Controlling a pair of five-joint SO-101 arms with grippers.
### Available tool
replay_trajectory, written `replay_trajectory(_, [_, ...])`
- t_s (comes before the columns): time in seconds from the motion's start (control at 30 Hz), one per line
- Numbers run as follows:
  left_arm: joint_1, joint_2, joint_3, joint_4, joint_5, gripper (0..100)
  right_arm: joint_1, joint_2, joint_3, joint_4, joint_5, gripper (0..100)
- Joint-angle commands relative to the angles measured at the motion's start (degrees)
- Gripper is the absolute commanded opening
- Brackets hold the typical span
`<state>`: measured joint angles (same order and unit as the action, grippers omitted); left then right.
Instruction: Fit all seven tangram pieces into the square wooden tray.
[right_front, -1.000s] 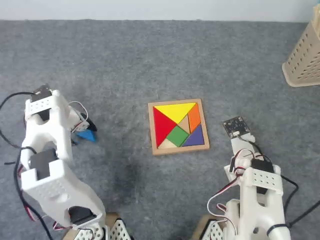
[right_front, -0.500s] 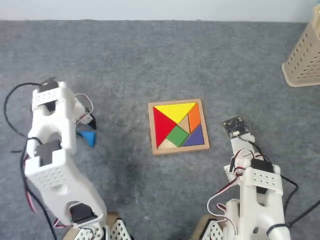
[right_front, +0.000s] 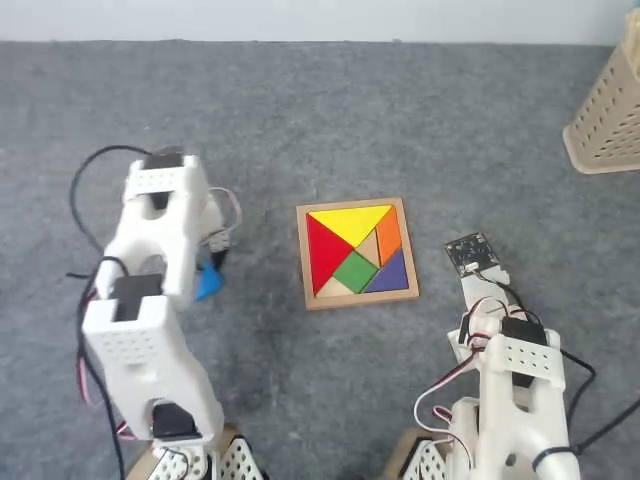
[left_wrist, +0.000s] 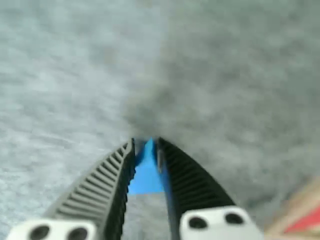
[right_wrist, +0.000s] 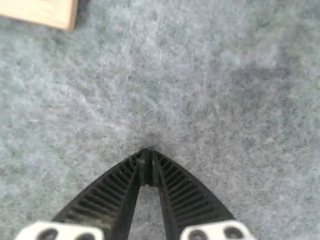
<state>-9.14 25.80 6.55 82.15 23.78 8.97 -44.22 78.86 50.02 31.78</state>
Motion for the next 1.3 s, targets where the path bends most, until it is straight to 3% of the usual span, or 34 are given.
replay_trajectory(0.0, [5.3,-0.5,-4.4,4.0,-4.5,3,0.4,-1.5,-0.1,-0.8,1.1,0.6])
replay_trajectory(0.17, [7.1,-0.7,-10.8,8.1,-12.6,3,0.4,-1.5,-0.1,-0.8,1.0,0.6])
replay_trajectory(0.3, [4.4,-5.8,-15.6,11.6,-13.9,8,0.4,-1.5,-0.1,-0.8,0.8,0.6])
replay_trajectory(0.5, [7.7,-15.7,-7.1,12.9,-24.6,13,0.4,-1.5,-0.1,-0.8,0.7,0.6])
replay_trajectory(0.6, [8.6,-18.3,4.7,5.5,-37.2,8,0.4,-1.5,-0.1,-0.8,0.7,0.6])
replay_trajectory(0.83, [7.6,-22.4,23.0,-11.7,-41.5,8,0.4,-1.5,-0.1,-0.8,0.7,0.6])
replay_trajectory(1.03, [4.4,-22.6,23.7,-15.5,-44.8,23,0.4,-1.5,-0.1,-0.8,0.8,0.6])
replay_trajectory(1.27, [3.1,-19.3,23.8,-17.2,-46.2,24,0.4,-1.5,-0.1,-0.8,0.8,0.6])
